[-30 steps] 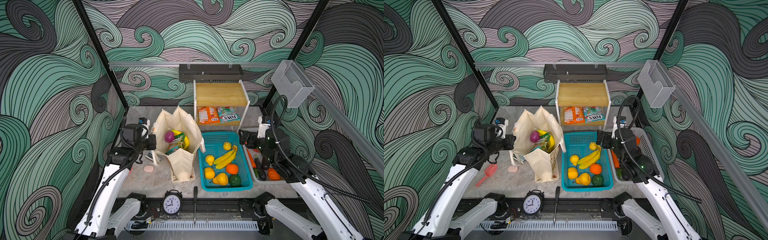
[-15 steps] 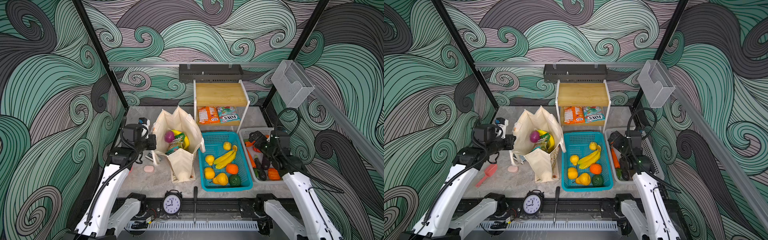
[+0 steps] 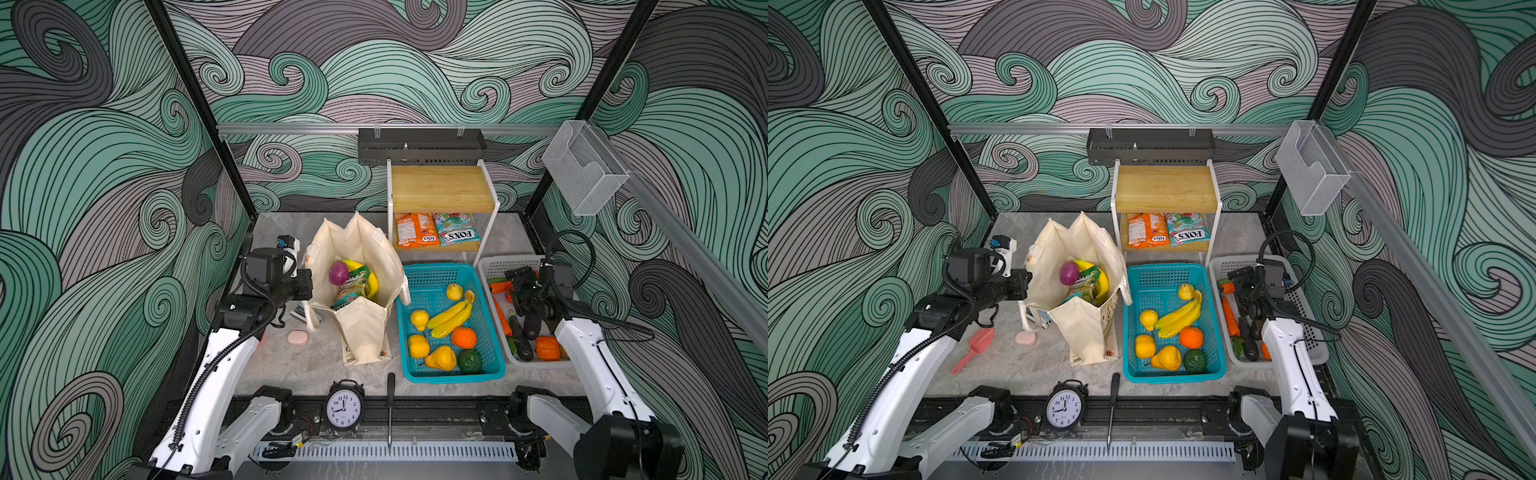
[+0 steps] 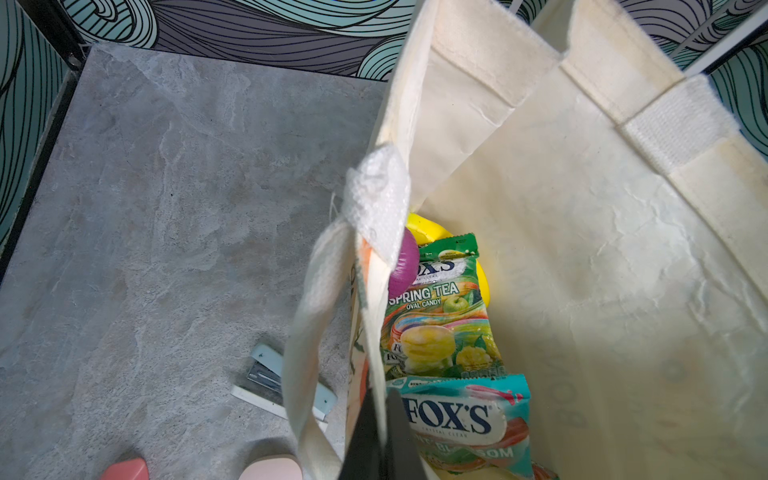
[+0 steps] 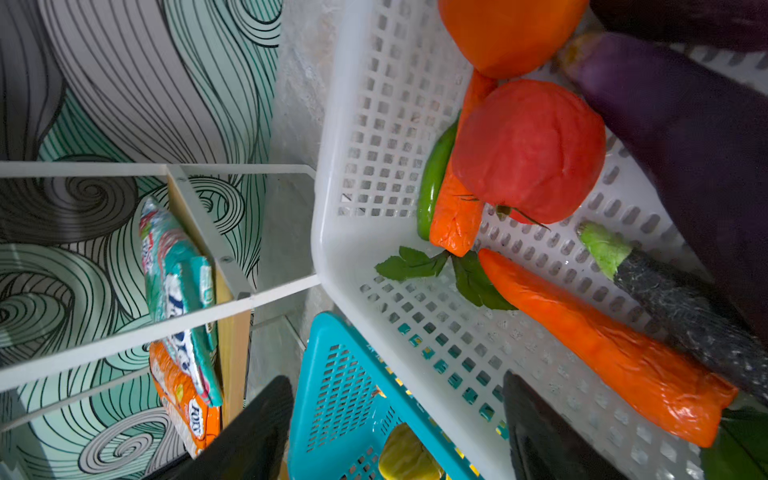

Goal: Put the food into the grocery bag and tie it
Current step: 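Lower the right gripper into the white basket beside the red tomato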

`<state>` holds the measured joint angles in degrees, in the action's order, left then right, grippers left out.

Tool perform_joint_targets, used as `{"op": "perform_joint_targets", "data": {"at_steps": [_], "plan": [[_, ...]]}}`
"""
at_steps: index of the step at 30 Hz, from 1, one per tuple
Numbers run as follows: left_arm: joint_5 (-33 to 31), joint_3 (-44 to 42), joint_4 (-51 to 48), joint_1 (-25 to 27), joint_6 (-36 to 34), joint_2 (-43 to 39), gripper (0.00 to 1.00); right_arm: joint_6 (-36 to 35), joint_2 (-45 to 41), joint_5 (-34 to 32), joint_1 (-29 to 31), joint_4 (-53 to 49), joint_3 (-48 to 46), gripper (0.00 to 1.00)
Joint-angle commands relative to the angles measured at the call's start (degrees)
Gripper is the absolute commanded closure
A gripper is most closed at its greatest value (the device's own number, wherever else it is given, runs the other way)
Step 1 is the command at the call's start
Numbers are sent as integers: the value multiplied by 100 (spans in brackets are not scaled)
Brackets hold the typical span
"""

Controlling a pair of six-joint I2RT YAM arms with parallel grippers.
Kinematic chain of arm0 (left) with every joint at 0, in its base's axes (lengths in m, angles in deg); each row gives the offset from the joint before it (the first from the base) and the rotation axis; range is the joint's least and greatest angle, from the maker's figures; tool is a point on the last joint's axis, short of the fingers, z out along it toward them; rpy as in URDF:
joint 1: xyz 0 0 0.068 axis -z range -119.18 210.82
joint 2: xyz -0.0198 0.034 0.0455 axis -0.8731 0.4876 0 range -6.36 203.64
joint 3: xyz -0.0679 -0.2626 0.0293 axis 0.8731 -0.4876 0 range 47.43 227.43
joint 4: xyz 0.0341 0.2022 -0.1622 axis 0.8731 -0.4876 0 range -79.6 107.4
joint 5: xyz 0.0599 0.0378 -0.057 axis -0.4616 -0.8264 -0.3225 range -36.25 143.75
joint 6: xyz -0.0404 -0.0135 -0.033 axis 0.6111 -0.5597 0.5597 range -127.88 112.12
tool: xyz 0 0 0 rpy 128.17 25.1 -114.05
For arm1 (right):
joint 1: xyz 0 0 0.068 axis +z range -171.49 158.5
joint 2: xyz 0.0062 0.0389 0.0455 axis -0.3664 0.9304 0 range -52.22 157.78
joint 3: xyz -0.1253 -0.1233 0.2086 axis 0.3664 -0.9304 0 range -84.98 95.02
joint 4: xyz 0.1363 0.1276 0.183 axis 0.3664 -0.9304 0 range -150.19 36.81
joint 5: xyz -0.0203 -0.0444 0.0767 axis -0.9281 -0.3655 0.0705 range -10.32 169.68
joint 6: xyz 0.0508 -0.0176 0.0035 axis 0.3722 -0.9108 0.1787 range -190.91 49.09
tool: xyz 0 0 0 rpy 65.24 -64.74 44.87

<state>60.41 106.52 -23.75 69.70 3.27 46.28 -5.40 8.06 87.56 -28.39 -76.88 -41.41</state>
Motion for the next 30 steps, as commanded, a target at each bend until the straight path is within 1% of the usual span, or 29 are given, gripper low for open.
{"op": "perform_joint_targets", "data": {"at_steps": [1, 8, 12, 20, 23, 24, 26, 30], "plan": [[59, -20, -118, -36, -26, -25, 100, 344, 111, 135, -72, 493, -160, 21], [29, -29, -109, -41, -40, -15, 100, 482, 933, 569, -266, 795, -172, 21], [32, -20, -127, -37, -43, 36, 100, 427, 1280, 610, -278, 927, -92, 20], [30, -33, -113, -36, -43, 45, 100, 585, 1921, 726, -286, 1186, -27, 17], [-6, -14, -139, -45, -50, 56, 100, 547, 2038, 697, -287, 1235, 32, 25], [1, -12, -137, -43, -44, 55, 100, 518, 2063, 648, -284, 1219, 61, 25], [-6, -20, -124, -44, -48, 42, 100, 459, 2093, 476, -281, 1094, 145, 30], [-16, -12, -140, -48, -48, 58, 100, 396, 2093, 77, -228, 894, 255, 33]]}}
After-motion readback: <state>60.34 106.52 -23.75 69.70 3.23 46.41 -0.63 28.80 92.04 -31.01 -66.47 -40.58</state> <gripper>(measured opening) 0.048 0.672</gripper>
